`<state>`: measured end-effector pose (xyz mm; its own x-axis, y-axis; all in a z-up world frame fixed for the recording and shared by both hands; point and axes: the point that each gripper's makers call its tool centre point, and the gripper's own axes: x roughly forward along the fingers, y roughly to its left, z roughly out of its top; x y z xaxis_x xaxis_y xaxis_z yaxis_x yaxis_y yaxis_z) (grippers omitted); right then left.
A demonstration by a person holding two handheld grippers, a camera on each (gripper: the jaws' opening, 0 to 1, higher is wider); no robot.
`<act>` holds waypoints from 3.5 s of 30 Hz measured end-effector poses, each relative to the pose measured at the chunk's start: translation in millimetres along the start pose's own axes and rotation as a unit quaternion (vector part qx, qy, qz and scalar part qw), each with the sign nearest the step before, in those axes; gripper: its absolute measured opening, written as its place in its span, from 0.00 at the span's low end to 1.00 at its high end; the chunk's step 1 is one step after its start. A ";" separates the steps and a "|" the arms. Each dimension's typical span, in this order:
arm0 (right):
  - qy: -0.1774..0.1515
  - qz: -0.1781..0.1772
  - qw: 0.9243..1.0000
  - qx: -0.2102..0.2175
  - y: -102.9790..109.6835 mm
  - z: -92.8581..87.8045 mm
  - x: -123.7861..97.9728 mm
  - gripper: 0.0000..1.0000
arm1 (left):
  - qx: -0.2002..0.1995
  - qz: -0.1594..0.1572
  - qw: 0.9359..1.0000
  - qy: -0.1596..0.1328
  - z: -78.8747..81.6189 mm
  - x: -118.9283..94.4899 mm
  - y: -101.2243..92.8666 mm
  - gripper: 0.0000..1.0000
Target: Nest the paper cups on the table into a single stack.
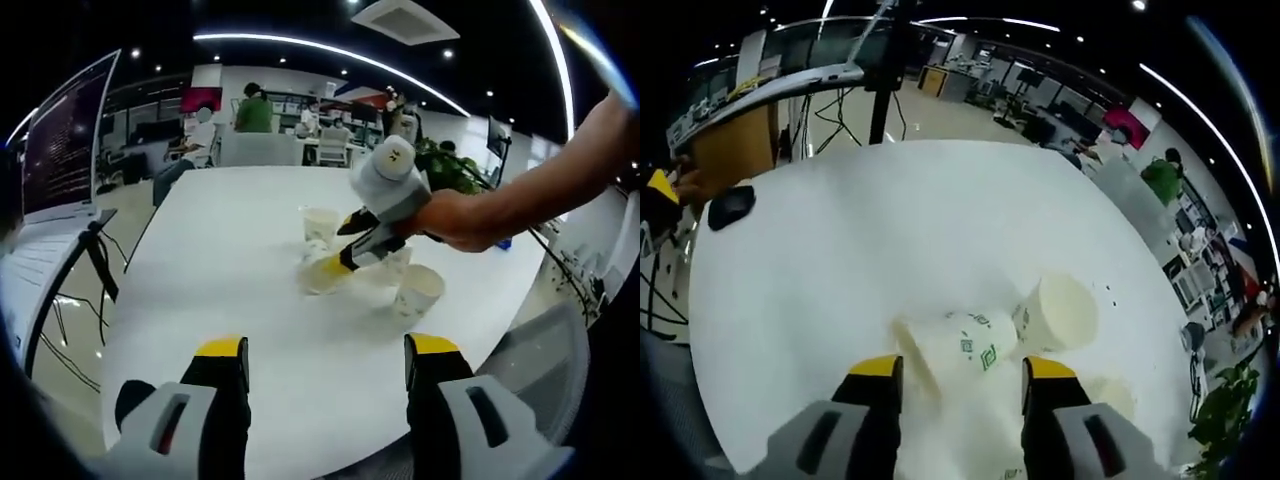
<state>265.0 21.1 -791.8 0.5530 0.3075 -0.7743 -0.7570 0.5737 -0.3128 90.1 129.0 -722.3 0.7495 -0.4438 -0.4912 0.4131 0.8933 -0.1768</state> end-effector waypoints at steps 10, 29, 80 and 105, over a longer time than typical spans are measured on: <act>0.011 -0.011 1.000 -0.006 0.4 -3.5 21.2 0.40 | -0.010 0.008 1.000 0.005 0.1 -1.2 9.9 0.62; 0.019 -0.027 0.999 0.029 -8.9 -13.0 32.1 0.09 | -0.020 0.014 1.000 0.012 -5.8 1.0 17.1 0.60; -0.041 0.017 0.998 0.050 -13.2 5.8 -20.0 0.00 | 0.020 -0.010 1.000 -0.001 18.5 13.8 -8.6 0.61; -0.096 0.003 0.993 0.067 -38.0 2.5 -95.5 0.00 | 0.038 -0.023 0.999 -0.001 23.5 17.2 -30.7 0.61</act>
<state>241.8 -28.2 -704.6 0.6140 0.4439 -0.6526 -0.7149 0.6631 -0.2216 102.4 92.2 -705.3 0.7296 -0.4853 -0.4819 0.4853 0.8638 -0.1351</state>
